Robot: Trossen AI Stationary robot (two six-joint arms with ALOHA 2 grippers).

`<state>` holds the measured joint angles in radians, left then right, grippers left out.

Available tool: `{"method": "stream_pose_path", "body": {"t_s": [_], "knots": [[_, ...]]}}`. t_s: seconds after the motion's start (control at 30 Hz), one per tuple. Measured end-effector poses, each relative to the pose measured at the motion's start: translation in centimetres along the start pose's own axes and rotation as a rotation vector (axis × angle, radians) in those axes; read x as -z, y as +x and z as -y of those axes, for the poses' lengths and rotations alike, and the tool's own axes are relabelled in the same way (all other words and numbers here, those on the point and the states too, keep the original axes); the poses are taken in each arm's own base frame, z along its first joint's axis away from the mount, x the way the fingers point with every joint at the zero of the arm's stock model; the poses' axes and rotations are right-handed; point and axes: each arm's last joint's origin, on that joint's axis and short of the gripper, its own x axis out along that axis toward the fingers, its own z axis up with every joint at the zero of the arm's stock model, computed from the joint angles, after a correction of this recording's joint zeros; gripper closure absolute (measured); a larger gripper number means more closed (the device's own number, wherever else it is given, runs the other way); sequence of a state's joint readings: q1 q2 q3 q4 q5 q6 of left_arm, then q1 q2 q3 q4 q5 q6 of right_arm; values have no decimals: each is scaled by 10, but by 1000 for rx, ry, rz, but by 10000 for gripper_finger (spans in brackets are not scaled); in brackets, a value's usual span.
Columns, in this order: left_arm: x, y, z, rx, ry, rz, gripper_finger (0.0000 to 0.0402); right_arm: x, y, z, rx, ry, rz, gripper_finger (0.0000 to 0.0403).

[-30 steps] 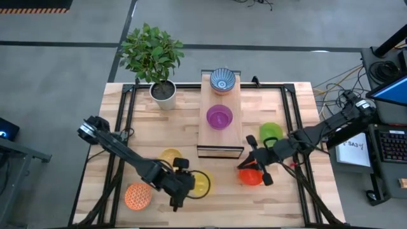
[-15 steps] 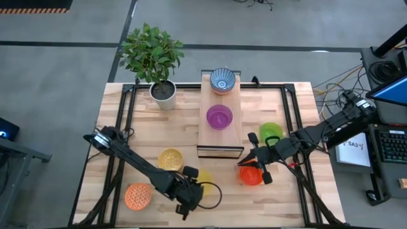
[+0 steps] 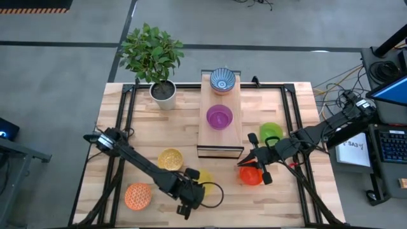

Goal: Place and stack bowls onto a shelf
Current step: Stack the yellow bowl on top of the purple bowl on the shelf

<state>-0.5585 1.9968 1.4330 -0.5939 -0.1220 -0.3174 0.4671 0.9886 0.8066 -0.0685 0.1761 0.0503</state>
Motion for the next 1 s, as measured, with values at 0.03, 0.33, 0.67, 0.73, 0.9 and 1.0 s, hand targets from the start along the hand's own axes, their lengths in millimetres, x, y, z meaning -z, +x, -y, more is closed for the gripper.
{"method": "stream_pose_path", "body": {"t_s": [0.03,0.33,0.67,0.73,0.9,1.0], "knots": [[0,0,0,3,-3,1,271,0,0,0,0,0,0,390],[-1,1,-3,26,-14,-9,371,0,0,0,0,-5,1,390],[-14,-14,-1,50,26,43,401,-1,0,-1,-4,12,2,390],[-18,-26,0,52,54,43,401,0,-1,-2,-10,25,1,390],[-35,-59,0,39,159,25,401,1,-2,-11,-45,28,-2,390],[-48,-85,-2,21,253,37,401,3,-3,-19,-74,19,-8,390]]}}
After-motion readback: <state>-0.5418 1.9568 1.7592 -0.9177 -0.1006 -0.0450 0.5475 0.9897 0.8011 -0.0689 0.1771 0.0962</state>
